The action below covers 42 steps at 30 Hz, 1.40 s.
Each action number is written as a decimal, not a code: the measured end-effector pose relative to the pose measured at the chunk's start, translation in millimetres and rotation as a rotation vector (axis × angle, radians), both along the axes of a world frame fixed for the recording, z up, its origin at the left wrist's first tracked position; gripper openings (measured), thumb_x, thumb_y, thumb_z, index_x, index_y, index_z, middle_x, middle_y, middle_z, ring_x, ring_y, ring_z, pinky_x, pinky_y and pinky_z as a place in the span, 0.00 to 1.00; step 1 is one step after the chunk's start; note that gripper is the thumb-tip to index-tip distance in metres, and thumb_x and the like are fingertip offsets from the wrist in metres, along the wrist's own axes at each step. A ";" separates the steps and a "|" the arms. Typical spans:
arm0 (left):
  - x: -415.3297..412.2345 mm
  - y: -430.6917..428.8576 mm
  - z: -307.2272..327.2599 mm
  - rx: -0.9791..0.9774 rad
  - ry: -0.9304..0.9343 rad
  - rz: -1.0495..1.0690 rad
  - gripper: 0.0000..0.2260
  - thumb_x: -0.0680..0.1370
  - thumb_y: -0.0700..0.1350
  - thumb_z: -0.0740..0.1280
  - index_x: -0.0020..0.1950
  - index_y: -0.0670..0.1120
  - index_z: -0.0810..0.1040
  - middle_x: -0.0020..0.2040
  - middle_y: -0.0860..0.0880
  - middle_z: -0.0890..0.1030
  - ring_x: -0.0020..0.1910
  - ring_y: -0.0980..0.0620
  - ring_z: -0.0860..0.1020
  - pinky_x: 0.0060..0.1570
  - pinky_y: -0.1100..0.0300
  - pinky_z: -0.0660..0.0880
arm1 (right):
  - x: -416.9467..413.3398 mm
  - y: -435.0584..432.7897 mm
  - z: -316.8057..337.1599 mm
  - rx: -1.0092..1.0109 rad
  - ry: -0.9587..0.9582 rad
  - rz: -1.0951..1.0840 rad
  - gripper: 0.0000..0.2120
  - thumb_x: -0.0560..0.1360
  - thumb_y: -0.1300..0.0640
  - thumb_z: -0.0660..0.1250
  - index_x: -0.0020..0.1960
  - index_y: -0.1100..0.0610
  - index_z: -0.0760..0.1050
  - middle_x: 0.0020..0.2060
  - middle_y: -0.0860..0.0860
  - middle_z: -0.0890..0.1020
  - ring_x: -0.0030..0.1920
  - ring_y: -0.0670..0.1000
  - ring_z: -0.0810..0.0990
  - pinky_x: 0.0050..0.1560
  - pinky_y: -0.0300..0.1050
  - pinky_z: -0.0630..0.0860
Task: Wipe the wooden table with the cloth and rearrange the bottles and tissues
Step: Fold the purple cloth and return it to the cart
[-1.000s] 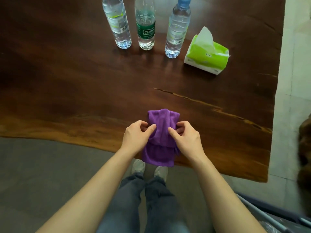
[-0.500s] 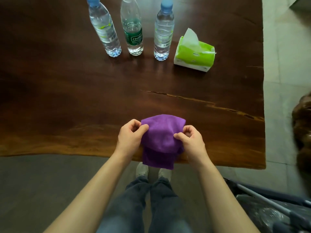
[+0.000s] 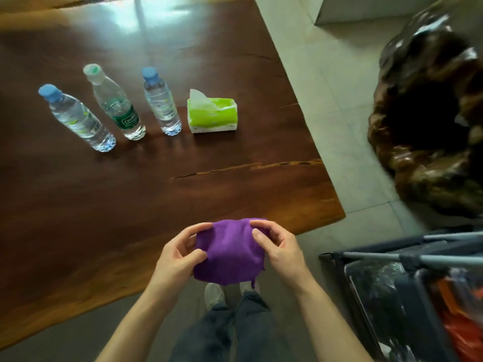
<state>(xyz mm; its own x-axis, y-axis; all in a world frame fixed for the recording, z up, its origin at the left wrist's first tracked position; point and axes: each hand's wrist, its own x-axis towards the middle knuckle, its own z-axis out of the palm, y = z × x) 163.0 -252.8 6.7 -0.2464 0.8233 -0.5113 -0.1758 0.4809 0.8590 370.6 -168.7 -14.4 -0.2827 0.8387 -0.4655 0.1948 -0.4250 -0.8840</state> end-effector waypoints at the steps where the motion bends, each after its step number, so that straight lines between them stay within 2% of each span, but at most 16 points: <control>1: 5.3 0.7 3.0 0.006 -0.007 -0.018 0.15 0.76 0.38 0.72 0.56 0.57 0.84 0.55 0.52 0.85 0.53 0.51 0.84 0.49 0.42 0.82 | 7.6 -5.7 3.3 0.031 -0.031 -0.042 0.08 0.79 0.57 0.71 0.57 0.49 0.84 0.52 0.43 0.87 0.55 0.44 0.84 0.57 0.45 0.82; 2: 11.9 2.1 7.1 0.014 -0.024 -0.033 0.09 0.76 0.44 0.72 0.55 0.54 0.85 0.54 0.50 0.86 0.53 0.49 0.84 0.50 0.41 0.82 | 16.3 -12.1 6.8 0.060 -0.060 -0.083 0.07 0.79 0.55 0.71 0.55 0.48 0.84 0.51 0.43 0.87 0.54 0.43 0.85 0.58 0.47 0.82; 4: 29.1 6.8 13.7 0.047 -0.005 -0.068 0.09 0.73 0.50 0.72 0.52 0.51 0.86 0.49 0.46 0.87 0.48 0.49 0.84 0.47 0.45 0.82 | 35.5 -24.8 14.3 0.130 -0.126 -0.148 0.07 0.78 0.54 0.71 0.54 0.46 0.85 0.50 0.42 0.88 0.54 0.44 0.85 0.59 0.49 0.82; 6: 49.2 13.2 18.7 0.107 0.050 -0.142 0.06 0.73 0.47 0.72 0.49 0.51 0.86 0.45 0.46 0.87 0.44 0.54 0.83 0.41 0.57 0.80 | 56.8 -39.0 21.8 0.183 -0.180 -0.203 0.09 0.76 0.51 0.71 0.56 0.45 0.84 0.51 0.40 0.87 0.55 0.43 0.84 0.61 0.48 0.81; 8: 70.3 20.8 23.3 0.152 0.046 -0.240 0.06 0.75 0.42 0.72 0.49 0.51 0.86 0.45 0.46 0.88 0.44 0.54 0.84 0.40 0.63 0.79 | 80.5 -53.7 29.0 0.203 -0.197 -0.275 0.13 0.75 0.50 0.70 0.59 0.43 0.83 0.53 0.38 0.86 0.57 0.42 0.84 0.62 0.48 0.80; 14: 142.1 44.4 45.4 0.177 -0.064 -0.553 0.16 0.72 0.43 0.74 0.59 0.55 0.84 0.53 0.44 0.87 0.52 0.47 0.85 0.45 0.58 0.82 | 161.1 -102.3 63.7 0.190 -0.080 -0.496 0.20 0.75 0.61 0.70 0.64 0.43 0.80 0.58 0.46 0.86 0.60 0.48 0.84 0.63 0.46 0.79; 18: 197.5 51.8 69.9 0.236 -0.040 -0.757 0.18 0.74 0.45 0.74 0.62 0.59 0.82 0.58 0.48 0.86 0.57 0.46 0.84 0.50 0.48 0.83 | 211.3 -136.8 97.2 0.213 -0.098 -0.612 0.20 0.76 0.62 0.69 0.64 0.44 0.81 0.55 0.49 0.87 0.56 0.49 0.85 0.59 0.50 0.80; 19: 212.6 52.2 79.3 0.279 -0.018 -0.805 0.18 0.74 0.46 0.73 0.62 0.60 0.82 0.57 0.49 0.86 0.56 0.47 0.84 0.49 0.50 0.83 | 223.4 -145.4 107.6 0.237 -0.137 -0.627 0.20 0.76 0.62 0.70 0.64 0.43 0.81 0.53 0.47 0.87 0.55 0.47 0.85 0.58 0.49 0.80; 22: 260.3 49.2 113.5 0.406 -0.004 -0.906 0.17 0.74 0.46 0.73 0.60 0.60 0.82 0.54 0.50 0.87 0.51 0.48 0.86 0.43 0.58 0.83 | 258.4 -171.3 143.1 0.354 -0.266 -0.658 0.19 0.76 0.60 0.70 0.64 0.44 0.81 0.53 0.40 0.86 0.55 0.41 0.84 0.58 0.37 0.76; 25: 304.7 43.8 146.5 0.494 -0.049 -0.947 0.13 0.75 0.44 0.71 0.58 0.57 0.84 0.52 0.49 0.87 0.49 0.49 0.86 0.41 0.61 0.82 | 288.9 -193.5 182.1 0.465 -0.313 -0.729 0.16 0.77 0.56 0.70 0.63 0.45 0.81 0.56 0.43 0.86 0.58 0.45 0.83 0.57 0.37 0.76; 28: 346.6 40.9 182.6 0.585 -0.046 -1.005 0.11 0.78 0.45 0.68 0.57 0.58 0.84 0.53 0.51 0.87 0.52 0.50 0.85 0.43 0.61 0.82 | 316.9 -211.2 221.5 0.596 -0.332 -0.860 0.13 0.76 0.55 0.70 0.59 0.45 0.83 0.46 0.41 0.86 0.47 0.40 0.83 0.49 0.28 0.73; 30: 373.7 40.1 209.9 0.654 -0.043 -1.050 0.12 0.79 0.46 0.66 0.58 0.60 0.83 0.54 0.54 0.86 0.53 0.52 0.85 0.43 0.59 0.83 | 336.1 -220.2 245.9 0.699 -0.355 -0.952 0.13 0.76 0.57 0.70 0.57 0.45 0.84 0.46 0.43 0.87 0.46 0.40 0.84 0.48 0.27 0.74; 33: 413.9 34.1 250.1 0.758 -0.089 -1.090 0.13 0.78 0.50 0.65 0.60 0.61 0.81 0.55 0.58 0.85 0.53 0.56 0.84 0.41 0.59 0.83 | 366.0 -230.8 277.4 0.825 -0.404 -1.019 0.15 0.77 0.60 0.70 0.58 0.43 0.84 0.47 0.42 0.87 0.48 0.41 0.85 0.48 0.29 0.77; 36: 452.7 28.9 273.7 0.795 -0.149 -1.098 0.15 0.77 0.48 0.66 0.64 0.56 0.78 0.55 0.58 0.85 0.52 0.55 0.85 0.41 0.60 0.83 | 398.1 -239.6 292.9 0.872 -0.430 -1.062 0.15 0.79 0.60 0.70 0.60 0.44 0.83 0.45 0.43 0.87 0.45 0.42 0.85 0.45 0.32 0.78; 39: 482.8 26.2 275.6 0.756 -0.148 -1.120 0.15 0.77 0.48 0.67 0.64 0.57 0.77 0.54 0.59 0.86 0.51 0.57 0.85 0.41 0.62 0.82 | 424.7 -244.8 290.3 0.838 -0.417 -1.100 0.14 0.78 0.58 0.69 0.60 0.44 0.82 0.43 0.46 0.87 0.45 0.44 0.85 0.45 0.35 0.80; 42: 499.7 20.2 253.7 0.693 -0.098 -1.139 0.17 0.74 0.53 0.66 0.64 0.57 0.78 0.53 0.59 0.85 0.50 0.58 0.85 0.40 0.63 0.82 | 438.5 -248.2 268.6 0.748 -0.384 -1.108 0.15 0.77 0.59 0.69 0.60 0.43 0.82 0.50 0.45 0.87 0.52 0.46 0.86 0.52 0.43 0.81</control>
